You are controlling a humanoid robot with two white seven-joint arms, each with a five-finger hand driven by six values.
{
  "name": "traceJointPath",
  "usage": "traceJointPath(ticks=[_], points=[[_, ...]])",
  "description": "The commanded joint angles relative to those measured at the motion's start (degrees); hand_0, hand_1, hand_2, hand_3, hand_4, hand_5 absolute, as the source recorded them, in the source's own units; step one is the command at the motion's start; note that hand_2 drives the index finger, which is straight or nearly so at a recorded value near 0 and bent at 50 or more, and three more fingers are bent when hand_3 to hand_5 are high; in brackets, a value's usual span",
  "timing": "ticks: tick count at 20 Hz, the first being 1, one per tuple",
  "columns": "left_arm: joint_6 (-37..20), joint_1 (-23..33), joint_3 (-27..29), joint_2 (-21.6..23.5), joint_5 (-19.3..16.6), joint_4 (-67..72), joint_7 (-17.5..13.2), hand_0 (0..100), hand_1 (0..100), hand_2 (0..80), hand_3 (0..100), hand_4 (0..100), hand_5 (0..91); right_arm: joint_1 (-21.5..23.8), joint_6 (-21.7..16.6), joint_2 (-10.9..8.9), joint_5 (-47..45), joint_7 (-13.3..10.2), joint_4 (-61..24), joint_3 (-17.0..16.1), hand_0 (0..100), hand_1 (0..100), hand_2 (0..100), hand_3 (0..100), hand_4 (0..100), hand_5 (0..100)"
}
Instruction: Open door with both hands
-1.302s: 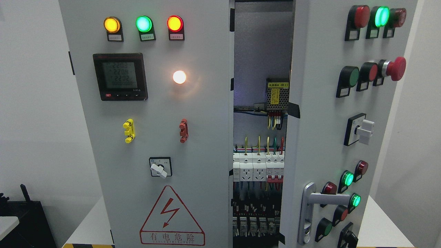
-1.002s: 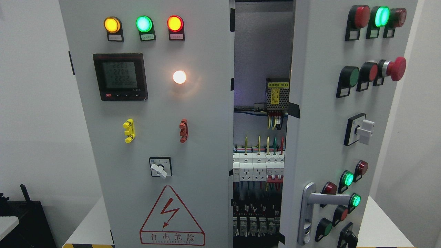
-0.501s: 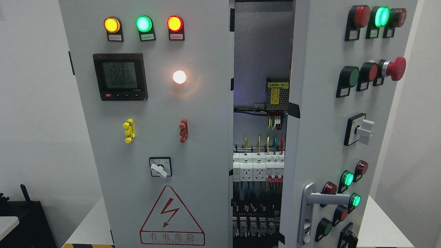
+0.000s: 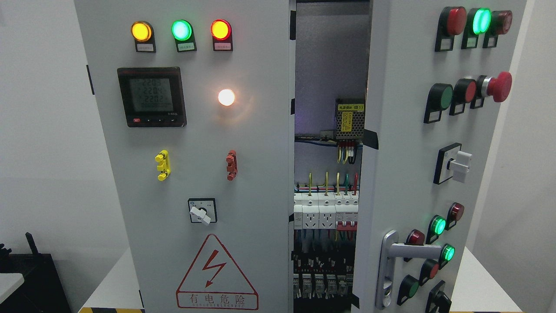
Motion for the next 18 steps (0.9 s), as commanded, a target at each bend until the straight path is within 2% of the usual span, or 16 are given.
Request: traceJointPath(ticks=[1,9,14,18], points=[[0.44,12.33,-3.33,5.89,0.31,-36.48,0.15,0,0,0.0,0,4,0.0,-0.01,-0.01,0.11,-0.06,0.01,0.00,-0.06,0,0,0,0,0,0],[-0.61,26.83,-3.33,8.01,0.75,-62.76,-0.03,0,0,0.0,0,4,0.0,-0.01,-0.01,0.37,-0.06,0.01,0.00,0.03,0,0,0,0,0,0],[-8.34,32.38,-1.14,8.18,0.66,-73.41,0.06,0,0,0.0,0,4,0.0,-0.01,-0.01,0.46,-0.06,0.01,0.00,0.03,0,0,0,0,0,0],[-12.65,34.32,1.85,9.41,0.92,-78.95,-0.03,0,0,0.0,0,4,0.0,-0.01,-0.01,0.46,-0.15,0.01,0.00,0.03,0,0,0,0,0,0]])
